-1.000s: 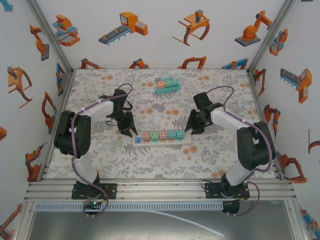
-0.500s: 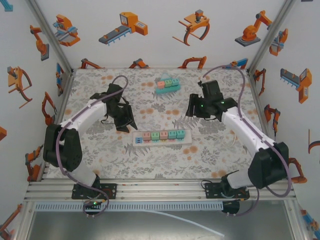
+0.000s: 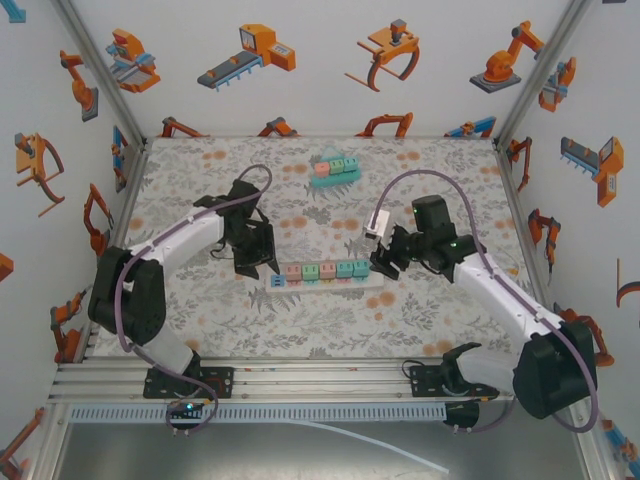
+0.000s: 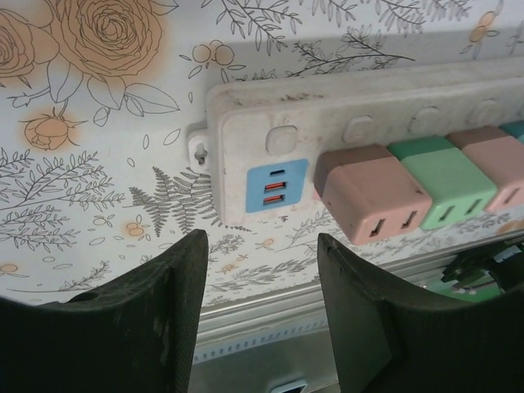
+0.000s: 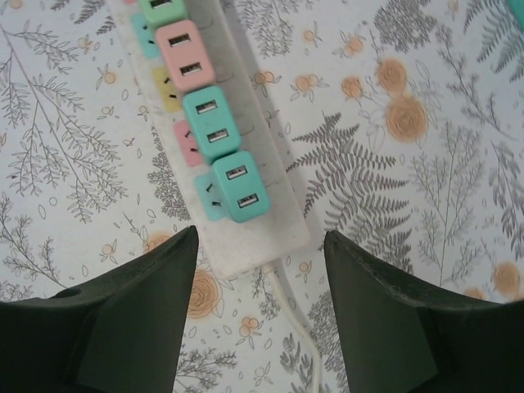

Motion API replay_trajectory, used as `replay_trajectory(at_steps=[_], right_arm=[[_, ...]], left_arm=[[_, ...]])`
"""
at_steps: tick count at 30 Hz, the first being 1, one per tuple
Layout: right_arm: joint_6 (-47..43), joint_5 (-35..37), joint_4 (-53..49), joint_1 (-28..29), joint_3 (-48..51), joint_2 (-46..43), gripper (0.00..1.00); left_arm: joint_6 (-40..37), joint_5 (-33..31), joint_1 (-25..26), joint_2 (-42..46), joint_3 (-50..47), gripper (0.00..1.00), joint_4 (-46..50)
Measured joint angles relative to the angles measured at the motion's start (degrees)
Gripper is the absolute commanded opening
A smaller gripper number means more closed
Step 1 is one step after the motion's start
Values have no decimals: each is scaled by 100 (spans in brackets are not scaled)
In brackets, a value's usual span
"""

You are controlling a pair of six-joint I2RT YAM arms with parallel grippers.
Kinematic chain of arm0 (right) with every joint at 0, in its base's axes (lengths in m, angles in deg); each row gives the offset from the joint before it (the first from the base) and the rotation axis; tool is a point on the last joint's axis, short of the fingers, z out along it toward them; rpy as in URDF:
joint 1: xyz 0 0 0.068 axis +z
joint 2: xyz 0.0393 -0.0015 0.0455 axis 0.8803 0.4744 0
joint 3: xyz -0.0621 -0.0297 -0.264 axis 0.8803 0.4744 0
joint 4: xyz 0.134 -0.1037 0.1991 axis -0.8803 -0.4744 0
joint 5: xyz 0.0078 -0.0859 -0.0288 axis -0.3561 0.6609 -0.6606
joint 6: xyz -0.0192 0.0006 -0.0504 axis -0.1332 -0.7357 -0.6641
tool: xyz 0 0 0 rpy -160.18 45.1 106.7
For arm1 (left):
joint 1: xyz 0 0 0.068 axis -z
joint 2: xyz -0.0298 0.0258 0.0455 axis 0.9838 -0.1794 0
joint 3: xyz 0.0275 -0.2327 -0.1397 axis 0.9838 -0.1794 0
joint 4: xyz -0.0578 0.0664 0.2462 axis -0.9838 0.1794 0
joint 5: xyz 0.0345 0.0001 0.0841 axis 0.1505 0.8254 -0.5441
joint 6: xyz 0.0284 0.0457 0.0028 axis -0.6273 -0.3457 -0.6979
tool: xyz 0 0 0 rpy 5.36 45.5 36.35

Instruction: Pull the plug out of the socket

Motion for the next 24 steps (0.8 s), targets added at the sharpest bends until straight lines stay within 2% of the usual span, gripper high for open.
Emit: replay_trajectory(at_steps=[5, 11, 17, 24], right_arm=[[-623, -278, 9, 22, -2, 382, 61], [-911, -358, 55, 120, -4, 876, 60], [-1025, -319, 227, 216, -46, 1226, 47], [-1049, -175, 470, 262, -46, 1434, 45]], left_arm=[[-127, -79, 20, -168, -105, 58, -98], [-310, -83, 120, -509, -114, 59, -219], [-376, -76, 275, -686, -109, 59, -232], [-348, -107, 352, -686, -111, 55, -262]])
